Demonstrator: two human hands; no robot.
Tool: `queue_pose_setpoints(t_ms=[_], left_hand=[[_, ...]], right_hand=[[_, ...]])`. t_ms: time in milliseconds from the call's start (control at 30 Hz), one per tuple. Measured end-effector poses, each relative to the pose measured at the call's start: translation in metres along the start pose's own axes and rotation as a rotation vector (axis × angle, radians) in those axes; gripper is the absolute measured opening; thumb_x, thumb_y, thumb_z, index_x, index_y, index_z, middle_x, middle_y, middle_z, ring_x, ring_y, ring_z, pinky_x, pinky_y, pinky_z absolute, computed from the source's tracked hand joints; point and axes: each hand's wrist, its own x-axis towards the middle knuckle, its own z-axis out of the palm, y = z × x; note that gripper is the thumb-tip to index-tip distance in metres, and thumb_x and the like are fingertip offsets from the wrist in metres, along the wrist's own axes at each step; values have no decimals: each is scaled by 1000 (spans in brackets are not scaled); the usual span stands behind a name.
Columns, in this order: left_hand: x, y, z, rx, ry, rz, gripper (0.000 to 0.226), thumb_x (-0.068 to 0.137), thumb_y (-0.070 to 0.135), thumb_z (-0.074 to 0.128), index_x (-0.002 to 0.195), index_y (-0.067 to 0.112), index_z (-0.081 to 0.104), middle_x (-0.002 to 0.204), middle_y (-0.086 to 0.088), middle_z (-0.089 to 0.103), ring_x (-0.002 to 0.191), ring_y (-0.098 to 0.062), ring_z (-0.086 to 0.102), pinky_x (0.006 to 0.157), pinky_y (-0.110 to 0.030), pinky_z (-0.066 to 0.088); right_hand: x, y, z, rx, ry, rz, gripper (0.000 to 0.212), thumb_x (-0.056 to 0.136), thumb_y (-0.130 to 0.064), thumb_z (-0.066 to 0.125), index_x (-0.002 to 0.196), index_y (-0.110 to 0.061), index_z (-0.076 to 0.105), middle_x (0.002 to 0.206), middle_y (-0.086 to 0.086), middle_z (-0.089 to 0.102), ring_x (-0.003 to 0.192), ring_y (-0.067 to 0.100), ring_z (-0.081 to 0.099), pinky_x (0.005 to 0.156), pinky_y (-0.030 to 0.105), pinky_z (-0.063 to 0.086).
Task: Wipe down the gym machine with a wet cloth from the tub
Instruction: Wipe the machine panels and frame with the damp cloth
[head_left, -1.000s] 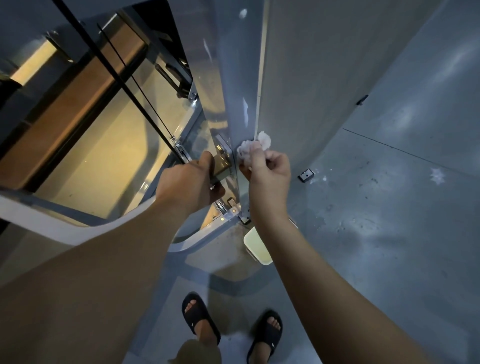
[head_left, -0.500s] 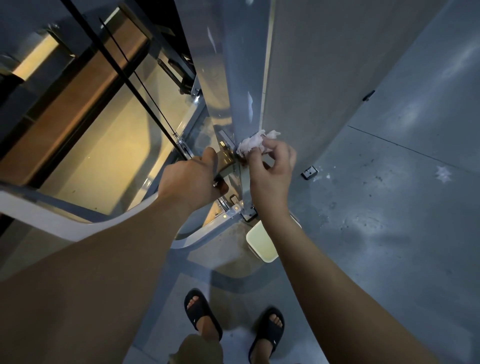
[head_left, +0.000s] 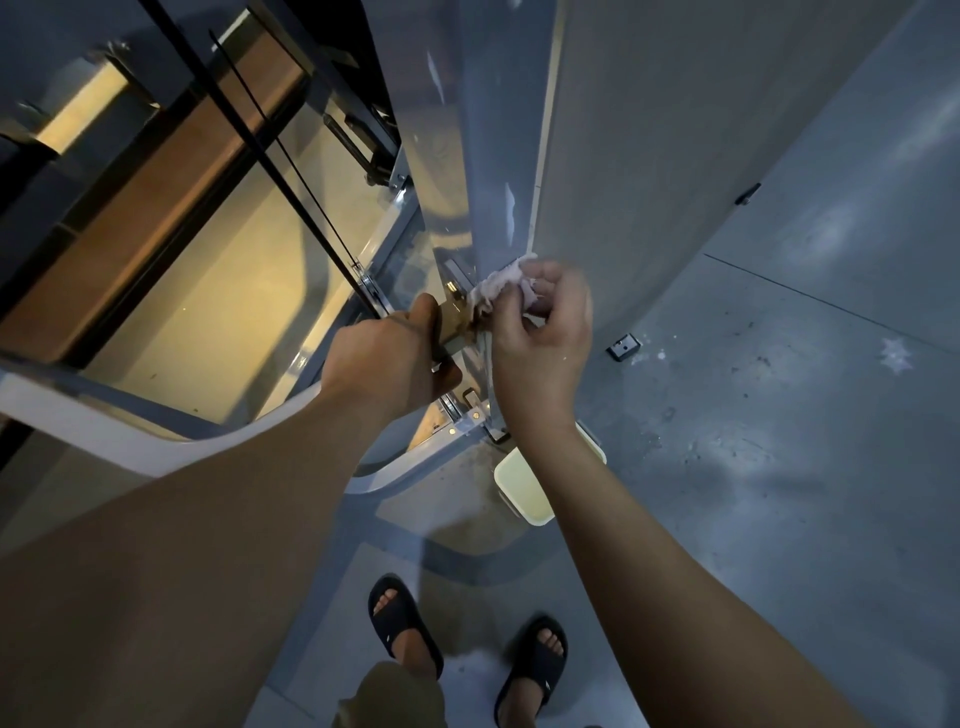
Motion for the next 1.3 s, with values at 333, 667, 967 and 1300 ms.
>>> queue_pose_setpoints(t_ms=[333, 667, 967, 1300], left_hand=[[1, -4, 6, -66, 17, -6, 46, 89, 62, 55, 107, 28, 30, 76, 3, 55, 56, -17, 54, 50, -28, 43], [-1, -1, -2, -36, -15, -8, 47, 90, 60, 57, 111, 26, 33, 77, 2, 54, 58, -17, 53, 52, -31, 49], [-2, -1, -8, -30, -30, -1, 44, 93, 59, 52, 111, 25, 32, 81, 2, 53, 53, -14, 42, 47, -28, 33], [1, 1, -12, -20, -86, -27, 46, 92, 63, 49, 112, 26, 30, 77, 4, 50, 59, -17, 54, 56, -32, 51]], right_hand=[[-10, 4, -2, -65, -23, -137, 17, 91, -5, 72, 107, -2, 72, 105, 10, 53, 91, 4, 59, 79, 12, 48], [-1, -8, -8, -56, -38, -47, 6, 92, -3, 70, 93, -5, 75, 97, 6, 56, 78, 3, 58, 72, 12, 44], [10, -24, -12, -4, -13, -51, 9, 92, -7, 66, 85, -8, 71, 95, -2, 54, 82, 15, 62, 72, 22, 45], [14, -12, -17, -183, -63, -436, 19, 87, 1, 77, 105, 5, 73, 109, 23, 58, 102, 23, 61, 95, 16, 47]])
